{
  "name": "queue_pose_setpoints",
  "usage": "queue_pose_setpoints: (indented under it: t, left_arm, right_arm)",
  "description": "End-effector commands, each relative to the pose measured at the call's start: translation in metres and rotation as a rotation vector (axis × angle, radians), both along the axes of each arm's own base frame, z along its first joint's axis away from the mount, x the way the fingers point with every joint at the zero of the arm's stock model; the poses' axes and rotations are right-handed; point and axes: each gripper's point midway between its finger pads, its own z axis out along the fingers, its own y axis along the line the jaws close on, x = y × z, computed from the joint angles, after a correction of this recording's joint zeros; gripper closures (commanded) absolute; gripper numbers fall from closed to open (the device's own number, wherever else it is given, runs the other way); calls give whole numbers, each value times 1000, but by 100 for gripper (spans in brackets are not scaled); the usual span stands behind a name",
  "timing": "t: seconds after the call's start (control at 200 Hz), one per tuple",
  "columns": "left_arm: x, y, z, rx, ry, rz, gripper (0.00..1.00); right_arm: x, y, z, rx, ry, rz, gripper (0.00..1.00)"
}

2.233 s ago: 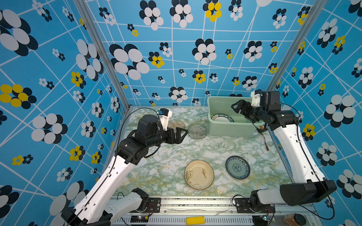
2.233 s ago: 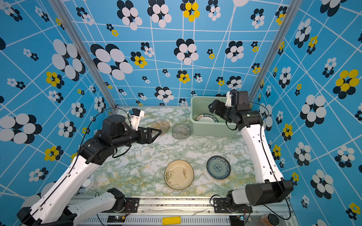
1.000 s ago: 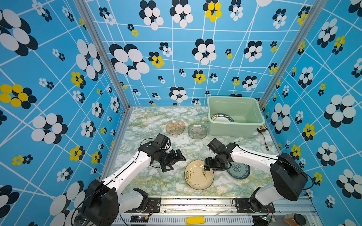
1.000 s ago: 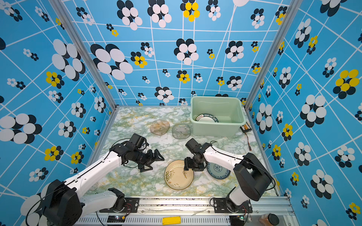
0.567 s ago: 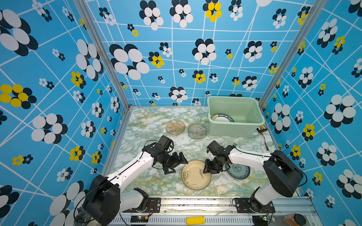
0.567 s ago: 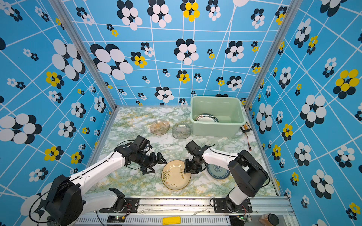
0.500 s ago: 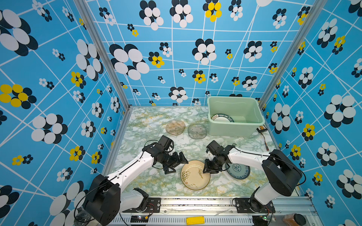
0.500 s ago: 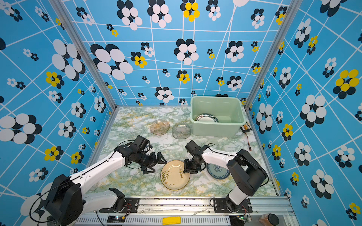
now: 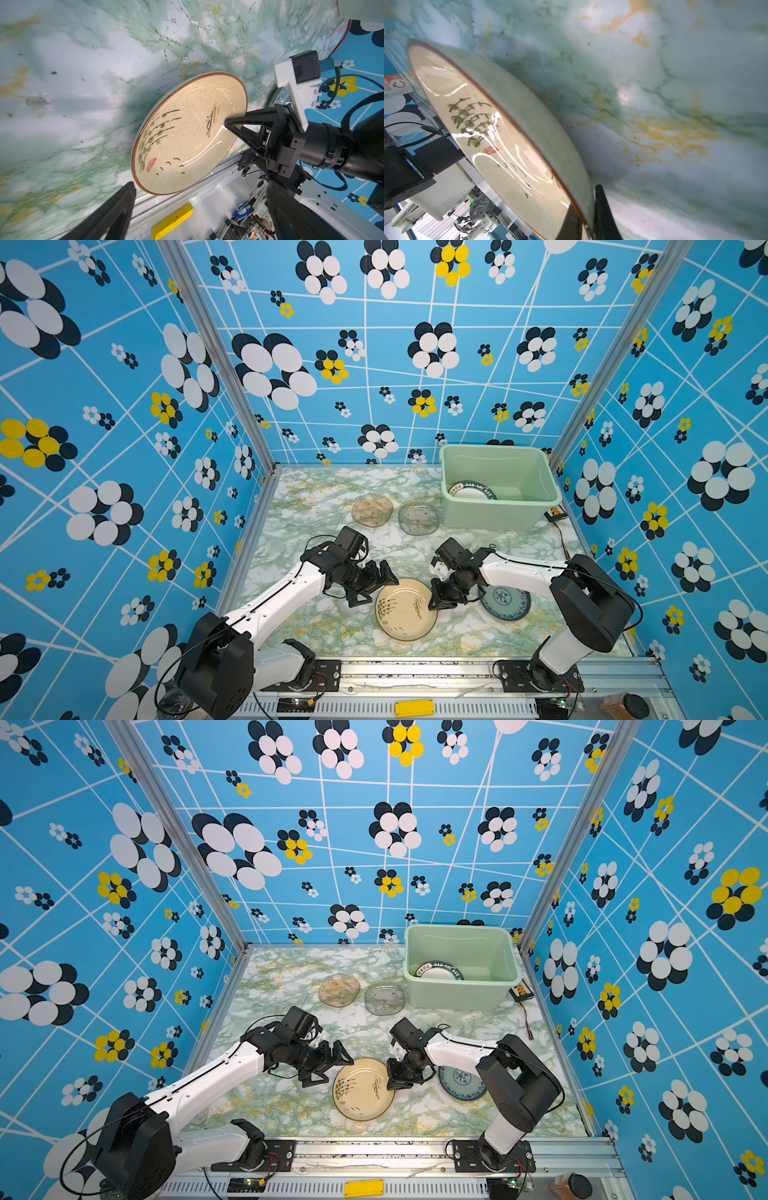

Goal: Place the plates into the plastic bin on the countertop
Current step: Pick up the plate from the bottom-center of the table.

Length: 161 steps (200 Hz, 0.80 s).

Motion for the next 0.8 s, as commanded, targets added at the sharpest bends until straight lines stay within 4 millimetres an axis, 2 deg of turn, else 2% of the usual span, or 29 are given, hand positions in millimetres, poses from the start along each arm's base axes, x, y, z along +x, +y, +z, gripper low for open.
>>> queue_pose_setpoints:
  t: [0.0, 0.18, 0.365, 0.54, 0.8]
  left_arm:
    - [14, 7, 30, 14, -152, 33, 1]
    - [19, 15, 57, -4, -334, 29, 1]
    - [23, 18, 81, -35, -466, 7, 1]
    - [28, 22, 107, -57, -570, -10, 1]
    - [21, 5, 137, -202, -691, -95, 3]
  right_arm:
    - [1, -31, -5, -143, -45, -56, 100]
    - [8, -34, 27, -104, -125, -109, 100]
    - [19, -25, 75, 16, -211, -201, 100]
    - [32, -28, 121, 74, -297, -267, 100]
    - [47, -35, 177, 155, -382, -333, 100]
